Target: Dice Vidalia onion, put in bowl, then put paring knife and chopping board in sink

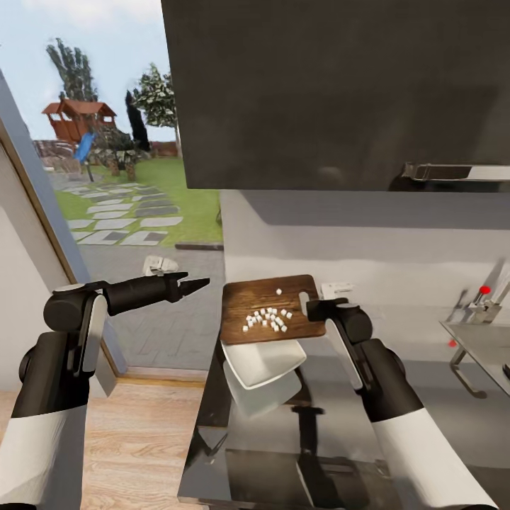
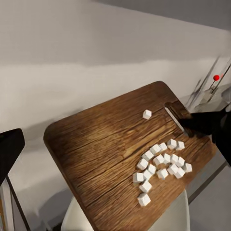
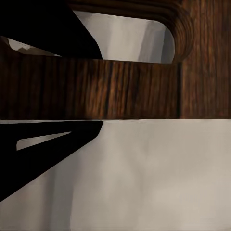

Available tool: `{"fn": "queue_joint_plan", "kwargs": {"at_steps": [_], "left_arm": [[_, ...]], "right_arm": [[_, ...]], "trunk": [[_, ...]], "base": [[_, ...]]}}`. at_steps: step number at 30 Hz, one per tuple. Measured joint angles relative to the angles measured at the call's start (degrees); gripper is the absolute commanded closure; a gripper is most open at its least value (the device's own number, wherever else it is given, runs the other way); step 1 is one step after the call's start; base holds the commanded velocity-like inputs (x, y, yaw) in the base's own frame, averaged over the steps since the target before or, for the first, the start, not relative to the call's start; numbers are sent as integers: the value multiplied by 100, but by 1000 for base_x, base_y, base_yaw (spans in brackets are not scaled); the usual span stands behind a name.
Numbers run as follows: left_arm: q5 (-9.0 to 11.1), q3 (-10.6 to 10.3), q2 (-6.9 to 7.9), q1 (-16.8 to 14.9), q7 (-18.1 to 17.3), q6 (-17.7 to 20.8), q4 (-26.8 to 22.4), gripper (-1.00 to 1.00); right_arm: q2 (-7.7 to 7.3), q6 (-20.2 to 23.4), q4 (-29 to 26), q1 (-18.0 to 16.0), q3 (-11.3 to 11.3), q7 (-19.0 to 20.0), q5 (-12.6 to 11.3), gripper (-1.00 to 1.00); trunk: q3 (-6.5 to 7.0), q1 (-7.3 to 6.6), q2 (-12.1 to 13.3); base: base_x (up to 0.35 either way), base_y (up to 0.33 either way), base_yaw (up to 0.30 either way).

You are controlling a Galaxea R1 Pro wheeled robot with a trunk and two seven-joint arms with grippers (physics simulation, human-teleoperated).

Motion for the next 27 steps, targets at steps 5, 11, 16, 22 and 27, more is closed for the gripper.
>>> {"fn": "queue_joint_plan", "kwargs": {"at_steps": [5, 11, 16, 22, 27], "left_arm": [[0, 0, 0, 0, 0, 3, 2, -100], [0, 0, 0, 0, 0, 3, -1, -100], [0, 0, 0, 0, 1, 3, 1, -100], [0, 0, -2, 0, 0, 0, -1, -100], [0, 0, -8, 0, 0, -4, -1, -100]], "right_arm": [[0, -7, -1, -1, 115, -1, 18, 100], [0, -10, -1, -1, 133, -2, 28, 100], [0, -216, -2, -1, 144, -3, 38, 100], [0, -482, -1, -1, 145, -3, 34, 100], [0, -492, -1, -1, 135, -2, 36, 100]], "trunk": [[0, 0, 0], [0, 0, 0], [0, 0, 0], [0, 0, 0], [0, 0, 0]], "base": [[0, 0, 0], [0, 0, 0], [0, 0, 0], [0, 0, 0], [0, 0, 0]]}}
